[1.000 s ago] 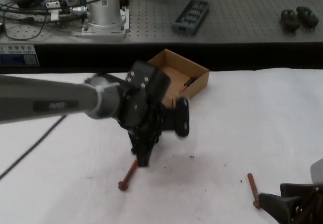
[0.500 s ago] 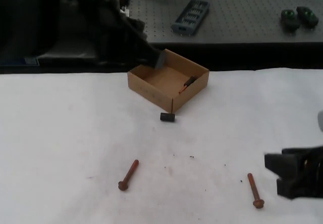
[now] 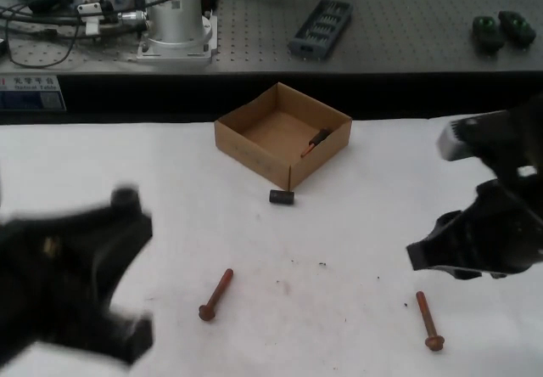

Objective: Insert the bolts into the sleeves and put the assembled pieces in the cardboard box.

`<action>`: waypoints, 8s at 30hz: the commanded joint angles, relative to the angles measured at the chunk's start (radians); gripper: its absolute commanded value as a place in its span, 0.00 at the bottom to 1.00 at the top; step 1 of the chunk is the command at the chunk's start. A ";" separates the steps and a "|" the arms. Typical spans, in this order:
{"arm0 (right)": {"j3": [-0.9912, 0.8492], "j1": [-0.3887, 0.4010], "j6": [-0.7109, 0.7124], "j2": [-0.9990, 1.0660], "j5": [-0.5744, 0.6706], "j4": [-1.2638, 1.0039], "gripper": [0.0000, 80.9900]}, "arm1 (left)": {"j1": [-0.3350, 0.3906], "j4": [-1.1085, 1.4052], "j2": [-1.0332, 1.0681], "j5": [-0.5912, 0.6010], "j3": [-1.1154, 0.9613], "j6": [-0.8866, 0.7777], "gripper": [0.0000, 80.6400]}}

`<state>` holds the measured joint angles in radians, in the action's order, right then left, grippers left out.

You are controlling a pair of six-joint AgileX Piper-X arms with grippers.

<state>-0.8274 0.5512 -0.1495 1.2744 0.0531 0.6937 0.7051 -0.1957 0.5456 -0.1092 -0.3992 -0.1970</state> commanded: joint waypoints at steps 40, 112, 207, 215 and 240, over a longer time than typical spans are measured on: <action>-0.118 -0.060 -0.087 0.478 -0.014 0.106 0.06 | 0.008 0.196 -0.105 0.123 0.286 -0.104 0.01; -0.093 0.277 -1.293 0.345 -0.326 -0.204 0.44 | 0.008 0.251 -0.105 0.120 0.344 -0.067 0.01; 0.416 0.377 0.087 -0.150 -0.512 -1.005 0.07 | 0.008 0.566 -0.100 0.021 0.342 0.001 0.01; 0.655 0.382 0.232 -0.186 -0.079 -1.529 0.07 | 0.008 0.709 0.067 0.200 0.235 -0.041 0.01; 0.685 0.260 0.315 -0.001 0.077 -1.860 0.07 | -0.024 1.474 0.924 0.525 0.128 -0.003 0.01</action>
<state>-0.1397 0.8172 0.1657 1.2742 0.1225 -1.0780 0.6846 1.2313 1.4622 0.4078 -0.2605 -0.1899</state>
